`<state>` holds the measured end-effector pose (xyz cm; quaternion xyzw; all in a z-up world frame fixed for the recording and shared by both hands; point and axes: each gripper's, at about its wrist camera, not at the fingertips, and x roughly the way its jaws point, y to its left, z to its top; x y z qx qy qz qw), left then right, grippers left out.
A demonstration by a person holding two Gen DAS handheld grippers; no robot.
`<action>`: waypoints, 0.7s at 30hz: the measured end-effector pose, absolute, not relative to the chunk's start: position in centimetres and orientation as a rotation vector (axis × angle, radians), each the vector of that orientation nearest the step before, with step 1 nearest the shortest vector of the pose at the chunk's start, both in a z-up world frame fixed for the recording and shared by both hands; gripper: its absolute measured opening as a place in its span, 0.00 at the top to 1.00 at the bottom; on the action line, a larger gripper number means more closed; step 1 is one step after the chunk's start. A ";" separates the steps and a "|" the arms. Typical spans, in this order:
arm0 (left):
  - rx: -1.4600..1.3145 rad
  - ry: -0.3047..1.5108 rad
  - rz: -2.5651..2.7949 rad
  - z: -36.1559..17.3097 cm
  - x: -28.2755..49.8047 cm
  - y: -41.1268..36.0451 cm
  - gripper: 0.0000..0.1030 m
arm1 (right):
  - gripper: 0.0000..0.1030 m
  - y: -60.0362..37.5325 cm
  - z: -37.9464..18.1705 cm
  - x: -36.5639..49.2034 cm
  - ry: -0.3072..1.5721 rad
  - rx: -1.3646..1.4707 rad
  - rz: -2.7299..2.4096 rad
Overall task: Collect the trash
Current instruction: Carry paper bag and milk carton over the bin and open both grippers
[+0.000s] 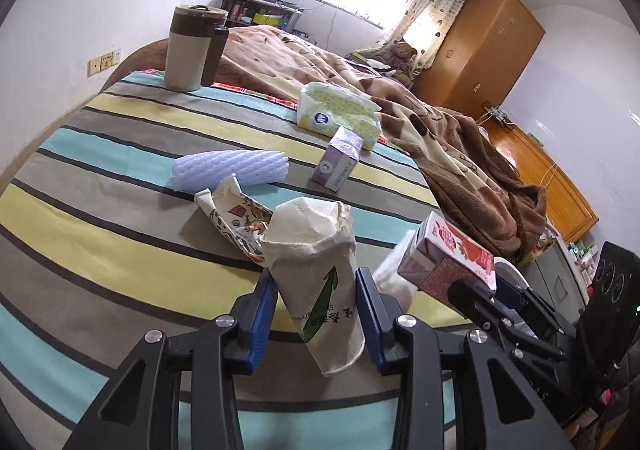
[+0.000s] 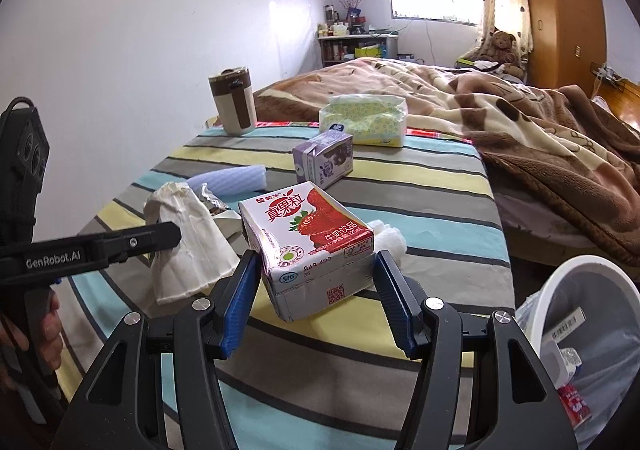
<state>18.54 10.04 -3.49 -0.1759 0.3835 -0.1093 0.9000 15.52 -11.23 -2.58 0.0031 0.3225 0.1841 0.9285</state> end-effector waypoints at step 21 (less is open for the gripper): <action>-0.271 0.726 -0.360 0.4 15.9 2.7 0.62 | 0.42 -17.2 -0.7 12.6 0.580 0.090 0.266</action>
